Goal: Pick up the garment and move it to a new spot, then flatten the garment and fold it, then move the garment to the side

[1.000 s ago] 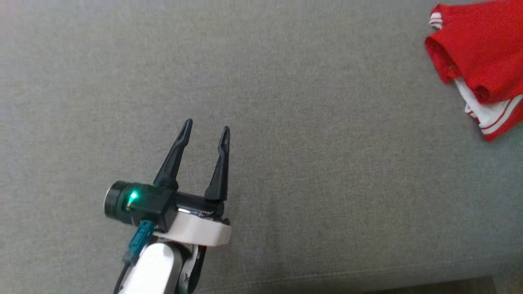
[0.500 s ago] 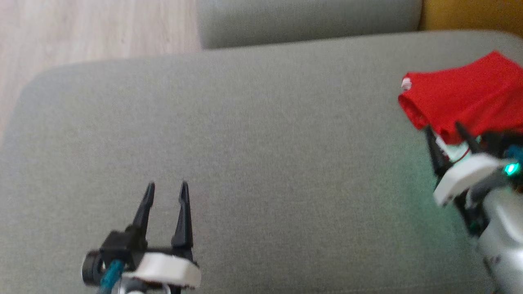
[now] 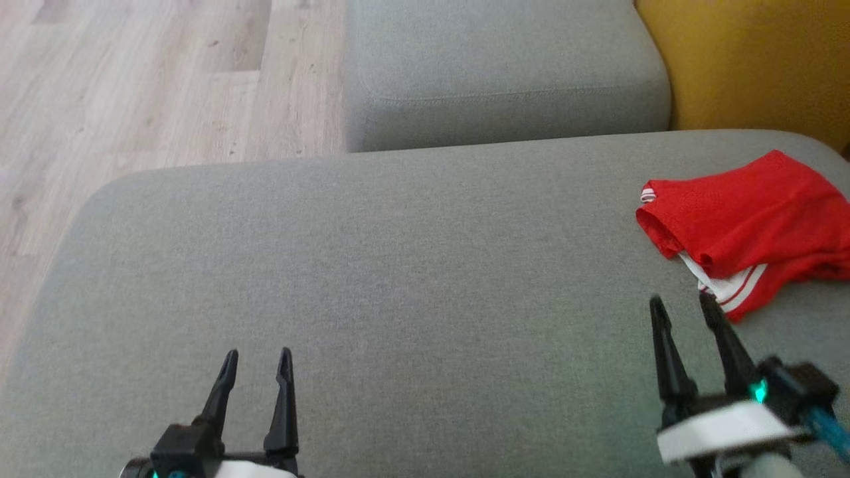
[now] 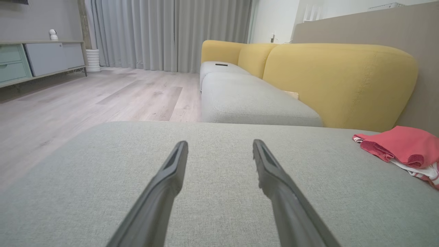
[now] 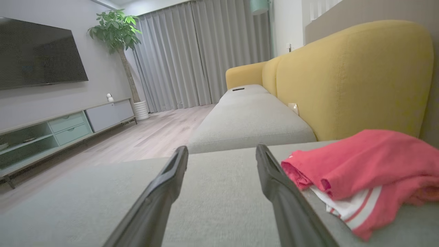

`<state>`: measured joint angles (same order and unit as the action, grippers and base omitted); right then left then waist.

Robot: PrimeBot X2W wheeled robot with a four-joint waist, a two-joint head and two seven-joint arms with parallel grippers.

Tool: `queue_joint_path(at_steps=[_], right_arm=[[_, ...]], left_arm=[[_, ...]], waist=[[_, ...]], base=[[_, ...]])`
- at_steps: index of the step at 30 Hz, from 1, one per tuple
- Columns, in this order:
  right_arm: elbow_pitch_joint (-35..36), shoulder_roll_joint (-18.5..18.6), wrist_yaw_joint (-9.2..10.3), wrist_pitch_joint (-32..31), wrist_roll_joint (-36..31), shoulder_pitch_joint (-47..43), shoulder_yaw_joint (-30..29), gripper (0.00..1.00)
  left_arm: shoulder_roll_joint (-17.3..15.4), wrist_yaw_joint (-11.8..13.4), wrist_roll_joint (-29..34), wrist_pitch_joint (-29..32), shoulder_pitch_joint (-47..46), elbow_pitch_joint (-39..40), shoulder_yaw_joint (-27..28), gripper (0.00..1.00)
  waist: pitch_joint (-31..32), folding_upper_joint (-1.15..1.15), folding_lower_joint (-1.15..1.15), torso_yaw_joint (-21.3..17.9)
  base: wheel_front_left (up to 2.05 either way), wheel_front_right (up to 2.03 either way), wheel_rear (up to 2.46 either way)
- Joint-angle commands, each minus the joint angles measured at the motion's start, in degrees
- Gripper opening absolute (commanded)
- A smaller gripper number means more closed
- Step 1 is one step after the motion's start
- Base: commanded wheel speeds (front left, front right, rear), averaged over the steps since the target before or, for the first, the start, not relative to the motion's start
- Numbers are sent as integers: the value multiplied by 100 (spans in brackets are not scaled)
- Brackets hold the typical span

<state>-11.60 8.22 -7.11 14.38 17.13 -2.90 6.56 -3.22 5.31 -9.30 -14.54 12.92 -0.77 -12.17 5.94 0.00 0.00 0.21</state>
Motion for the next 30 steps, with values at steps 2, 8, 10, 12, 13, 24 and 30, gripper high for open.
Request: queue_joint_path(at_steps=[2, 8, 10, 12, 13, 24, 30], right_arm=[[445, 58, -37, 61, -35, 2, 22, 100], [724, 68, -37, 61, -160, -548, -26, 100], [725, 52, -37, 62, -189, -613, -41, 100], [708, 39, -37, 62, -212, -647, -42, 100], [701, 33, -37, 62, -226, -652, -34, 100], [681, 35, -37, 62, -290, -588, 71, 100], [694, 29, -37, 62, -287, -582, 68, 100]], left_arm=[[35, -71, 120, -46, -192, 352, 201, 100], [35, -134, 214, -46, 13, 508, 159, 100], [35, -151, 223, -46, 67, 479, 150, 100], [35, -187, 238, -46, 106, 438, 142, 100], [35, -199, 245, -46, 117, 423, 142, 100], [35, -214, 202, -46, 127, 317, 107, 100], [35, -211, 180, -46, 104, 296, 100, 100]], waist=[[38, 0, 0, -10], [130, 0, 0, -7], [172, 0, 0, -17], [203, 0, 0, -27], [217, 0, 0, -30], [262, 0, 0, -23], [225, 0, 0, 15]], base=[[0, 0, 0], [0, 0, 0], [0, 0, 0], [0, 0, 0], [0, 0, 0], [0, 0, 0], [0, 0, 0]])
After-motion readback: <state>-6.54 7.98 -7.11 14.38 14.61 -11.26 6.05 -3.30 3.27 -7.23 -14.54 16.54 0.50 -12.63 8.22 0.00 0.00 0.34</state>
